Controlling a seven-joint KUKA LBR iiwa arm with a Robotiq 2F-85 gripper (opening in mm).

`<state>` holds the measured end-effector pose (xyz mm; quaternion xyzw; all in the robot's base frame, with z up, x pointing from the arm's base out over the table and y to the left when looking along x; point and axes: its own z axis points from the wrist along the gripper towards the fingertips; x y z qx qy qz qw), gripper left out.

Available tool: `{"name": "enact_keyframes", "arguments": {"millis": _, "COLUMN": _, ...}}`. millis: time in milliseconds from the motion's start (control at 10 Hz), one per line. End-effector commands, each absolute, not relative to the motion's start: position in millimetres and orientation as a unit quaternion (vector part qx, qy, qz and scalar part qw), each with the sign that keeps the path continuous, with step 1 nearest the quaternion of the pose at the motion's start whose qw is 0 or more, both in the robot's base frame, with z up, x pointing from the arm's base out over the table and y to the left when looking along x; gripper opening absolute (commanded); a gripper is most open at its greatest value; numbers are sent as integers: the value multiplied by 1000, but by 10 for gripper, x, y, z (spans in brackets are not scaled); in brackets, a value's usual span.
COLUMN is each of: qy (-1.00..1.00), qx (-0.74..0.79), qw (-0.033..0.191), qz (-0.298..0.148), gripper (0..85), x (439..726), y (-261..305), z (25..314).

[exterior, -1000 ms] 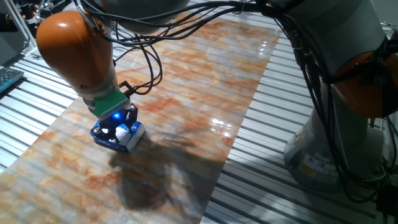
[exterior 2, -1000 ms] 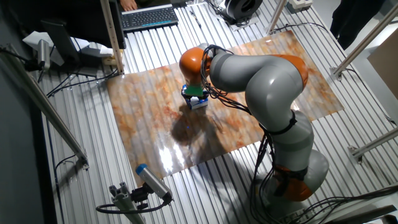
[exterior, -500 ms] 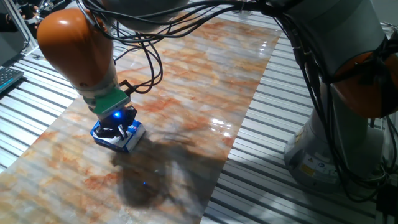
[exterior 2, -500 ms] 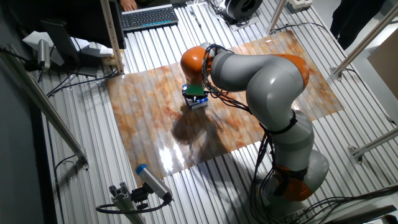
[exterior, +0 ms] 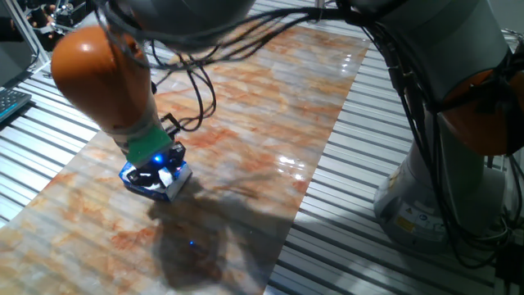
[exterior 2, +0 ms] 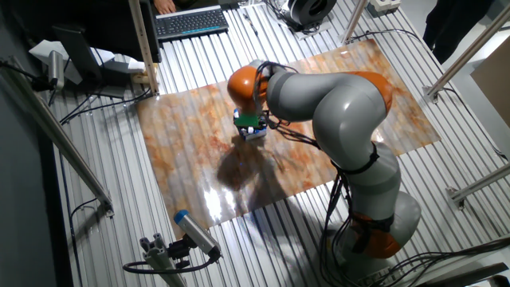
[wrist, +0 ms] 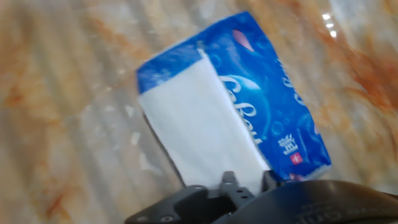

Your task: Pull out a napkin

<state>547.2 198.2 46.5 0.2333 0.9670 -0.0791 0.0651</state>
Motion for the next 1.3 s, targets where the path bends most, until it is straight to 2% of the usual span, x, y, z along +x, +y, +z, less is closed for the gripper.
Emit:
{"name": "enact_keyframes", "arguments": {"millis": 0, "qy": 966, "qx": 237, "qw": 66, "qz": -81, "gripper": 680, "x": 5459, "y": 1989, "z": 469}}
{"name": "enact_keyframes", "arguments": {"millis": 100, "qy": 966, "qx": 239, "qw": 62, "qz": -75, "gripper": 850, "x": 5462, "y": 2005, "z": 499}}
{"name": "enact_keyframes", "arguments": {"millis": 200, "qy": 968, "qx": 241, "qw": 50, "qz": -52, "gripper": 680, "x": 5494, "y": 2034, "z": 610}}
{"name": "enact_keyframes", "arguments": {"millis": 400, "qy": 969, "qx": 240, "qw": 35, "qz": -49, "gripper": 680, "x": 5531, "y": 2091, "z": 800}}
{"name": "enact_keyframes", "arguments": {"millis": 900, "qy": 972, "qx": 226, "qw": 48, "qz": -48, "gripper": 680, "x": 5530, "y": 2045, "z": 615}}
{"name": "enact_keyframes", "arguments": {"millis": 1000, "qy": 972, "qx": 224, "qw": 48, "qz": -45, "gripper": 510, "x": 5530, "y": 2049, "z": 619}}
{"name": "enact_keyframes", "arguments": {"millis": 1200, "qy": 974, "qx": 219, "qw": 46, "qz": -42, "gripper": 510, "x": 5531, "y": 2048, "z": 619}}
